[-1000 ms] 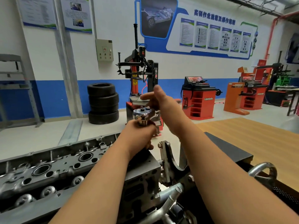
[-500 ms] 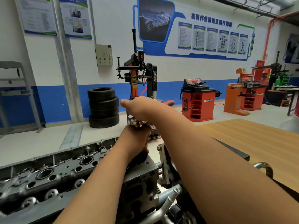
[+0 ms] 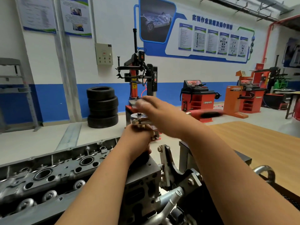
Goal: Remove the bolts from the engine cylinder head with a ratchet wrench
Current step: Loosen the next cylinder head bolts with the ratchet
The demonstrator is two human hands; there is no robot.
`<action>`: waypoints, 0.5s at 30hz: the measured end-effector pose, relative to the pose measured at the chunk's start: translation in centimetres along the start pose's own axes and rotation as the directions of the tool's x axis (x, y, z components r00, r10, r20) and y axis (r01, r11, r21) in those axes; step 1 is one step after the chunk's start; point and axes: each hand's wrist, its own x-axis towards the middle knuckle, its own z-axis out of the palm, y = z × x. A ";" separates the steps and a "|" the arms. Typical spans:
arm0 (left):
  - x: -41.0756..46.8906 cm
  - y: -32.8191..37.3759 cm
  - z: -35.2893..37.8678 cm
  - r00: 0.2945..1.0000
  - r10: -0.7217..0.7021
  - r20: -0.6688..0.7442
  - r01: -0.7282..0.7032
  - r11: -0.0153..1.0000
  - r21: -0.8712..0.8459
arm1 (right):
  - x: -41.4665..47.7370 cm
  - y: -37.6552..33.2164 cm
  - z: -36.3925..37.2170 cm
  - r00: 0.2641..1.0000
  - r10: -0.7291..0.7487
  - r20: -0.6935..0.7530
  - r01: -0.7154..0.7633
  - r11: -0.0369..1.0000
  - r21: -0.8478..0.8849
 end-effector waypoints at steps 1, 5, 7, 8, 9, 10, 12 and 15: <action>-0.1 0.1 0.0 0.999 -0.030 0.024 0.030 1.000 -0.006 | 1.4 1.0 -0.3 1.000 0.018 0.026 -0.022 0.981 0.191; 0.1 0.1 -0.2 0.996 -0.080 0.050 0.081 0.997 -0.013 | 5.7 2.3 0.8 0.984 0.042 0.173 -0.160 0.636 0.755; 0.0 0.3 -0.4 0.995 -0.088 0.046 0.090 0.995 -0.034 | 7.1 1.2 1.7 0.978 0.006 0.211 -0.139 0.770 0.623; 0.1 0.2 -0.5 0.996 -0.084 0.042 0.085 0.996 -0.027 | 7.5 0.8 2.1 0.976 -0.018 0.219 -0.108 0.828 0.550; 0.0 0.3 -0.5 0.995 -0.092 0.043 0.093 0.995 -0.018 | 7.7 0.5 2.5 0.972 -0.039 0.232 -0.091 0.847 0.523; -0.1 0.2 -0.5 0.995 -0.091 0.045 0.091 0.996 0.007 | 7.6 0.2 2.7 0.969 -0.047 0.243 -0.092 0.843 0.530; -0.2 0.4 -0.4 0.996 -0.083 0.033 0.082 0.996 0.030 | 7.0 0.1 2.6 0.977 -0.026 0.210 -0.094 0.834 0.544; -0.2 0.6 -0.2 0.994 -0.113 0.011 0.112 0.993 0.048 | 5.4 0.2 2.0 0.994 0.052 0.100 -0.090 0.903 0.419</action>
